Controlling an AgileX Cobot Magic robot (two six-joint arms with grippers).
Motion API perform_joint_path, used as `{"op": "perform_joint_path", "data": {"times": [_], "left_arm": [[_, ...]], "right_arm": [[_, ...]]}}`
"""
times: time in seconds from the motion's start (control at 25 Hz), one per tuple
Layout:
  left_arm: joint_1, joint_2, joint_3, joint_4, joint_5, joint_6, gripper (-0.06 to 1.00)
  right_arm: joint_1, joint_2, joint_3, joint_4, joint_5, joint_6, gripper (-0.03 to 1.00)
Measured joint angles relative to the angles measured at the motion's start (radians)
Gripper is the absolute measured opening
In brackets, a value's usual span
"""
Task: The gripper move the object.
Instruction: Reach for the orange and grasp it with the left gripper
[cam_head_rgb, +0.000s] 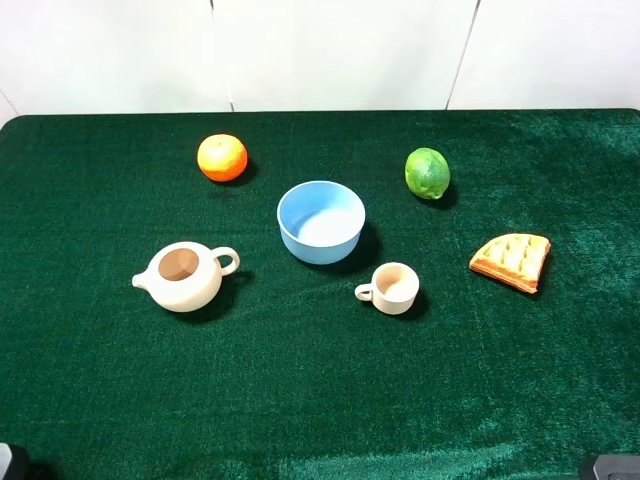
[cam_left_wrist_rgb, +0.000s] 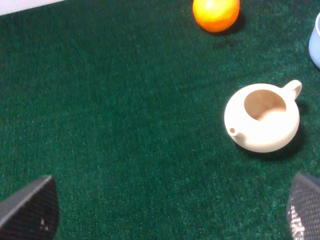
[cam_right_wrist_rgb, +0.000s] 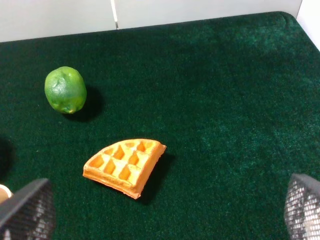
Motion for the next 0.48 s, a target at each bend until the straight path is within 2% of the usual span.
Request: {"op": "perform_joint_path", "data": {"times": [0.48], "left_arm": [[0.0, 0.0, 0.0, 0.0, 0.0, 0.0, 0.92]], "right_arm": [[0.0, 0.0, 0.0, 0.0, 0.0, 0.0, 0.69]]}}
